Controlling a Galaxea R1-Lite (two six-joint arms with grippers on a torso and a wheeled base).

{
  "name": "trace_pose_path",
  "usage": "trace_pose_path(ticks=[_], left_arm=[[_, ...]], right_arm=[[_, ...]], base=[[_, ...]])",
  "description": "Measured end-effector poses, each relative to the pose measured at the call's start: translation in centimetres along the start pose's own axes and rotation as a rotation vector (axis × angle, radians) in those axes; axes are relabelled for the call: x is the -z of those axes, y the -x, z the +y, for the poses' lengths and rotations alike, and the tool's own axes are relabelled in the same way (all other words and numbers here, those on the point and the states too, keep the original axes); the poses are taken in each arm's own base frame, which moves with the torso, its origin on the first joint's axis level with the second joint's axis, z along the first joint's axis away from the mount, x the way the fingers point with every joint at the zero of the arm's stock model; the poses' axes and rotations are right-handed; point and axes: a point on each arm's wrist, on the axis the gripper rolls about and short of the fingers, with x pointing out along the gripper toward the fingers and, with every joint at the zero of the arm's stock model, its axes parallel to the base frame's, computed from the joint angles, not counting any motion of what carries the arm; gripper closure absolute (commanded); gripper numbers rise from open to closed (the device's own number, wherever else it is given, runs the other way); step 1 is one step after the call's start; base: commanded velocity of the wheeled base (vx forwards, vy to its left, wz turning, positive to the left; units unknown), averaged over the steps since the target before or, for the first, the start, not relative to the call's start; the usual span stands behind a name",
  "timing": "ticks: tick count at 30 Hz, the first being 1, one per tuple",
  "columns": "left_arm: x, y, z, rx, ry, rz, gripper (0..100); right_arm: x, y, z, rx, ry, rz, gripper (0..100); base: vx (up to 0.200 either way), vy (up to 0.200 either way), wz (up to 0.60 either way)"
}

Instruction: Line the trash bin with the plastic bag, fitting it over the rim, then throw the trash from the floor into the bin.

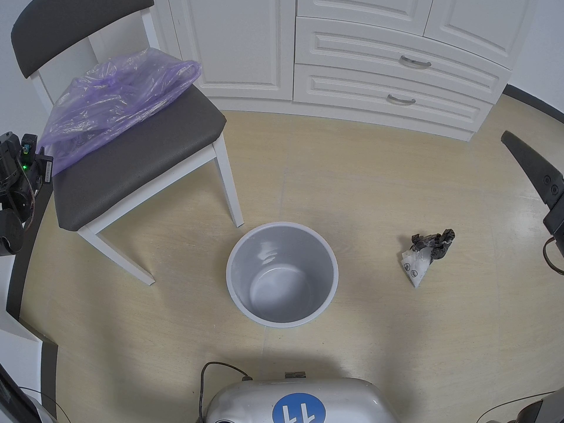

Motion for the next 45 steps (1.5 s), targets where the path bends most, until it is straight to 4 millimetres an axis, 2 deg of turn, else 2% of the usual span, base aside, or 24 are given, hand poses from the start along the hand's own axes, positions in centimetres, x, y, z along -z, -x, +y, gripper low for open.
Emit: trace_pose_path(ticks=[9, 15, 22, 28, 37, 45], left_arm=[[-0.4, 1.1, -0.3, 0.004, 0.03, -0.032, 100], [-1.6, 2.7, -1.1, 0.101, 0.104, -0.023, 100], [-5.4, 6.0, -2.6, 0.272, 0.262, -0.044, 100], [-8.7, 8.7, -3.2, 0.372, 0.325, -0.108, 100], [-12.0, 12.1, -4.3, 0.504, 0.363, -0.187, 100], [-14.3, 14.1, -4.1, 0.61, 0.342, -0.16, 100]], right_arm=[[0.7, -0.5, 0.1, 0.007, 0.032, 0.029, 0], [1.5, -1.9, 0.6, 0.011, 0.044, 0.05, 0], [2.6, -3.9, 1.4, 0.012, 0.043, 0.071, 0], [3.9, -4.4, 1.7, 0.008, 0.057, 0.105, 0], [5.2, -4.6, 1.8, -0.002, 0.072, 0.148, 0], [5.8, -4.7, 1.7, -0.006, 0.082, 0.175, 0]], base=[[0.0, 0.0, 0.0], [0.0, 0.0, 0.0], [0.0, 0.0, 0.0], [0.0, 0.0, 0.0], [0.0, 0.0, 0.0], [0.0, 0.0, 0.0]])
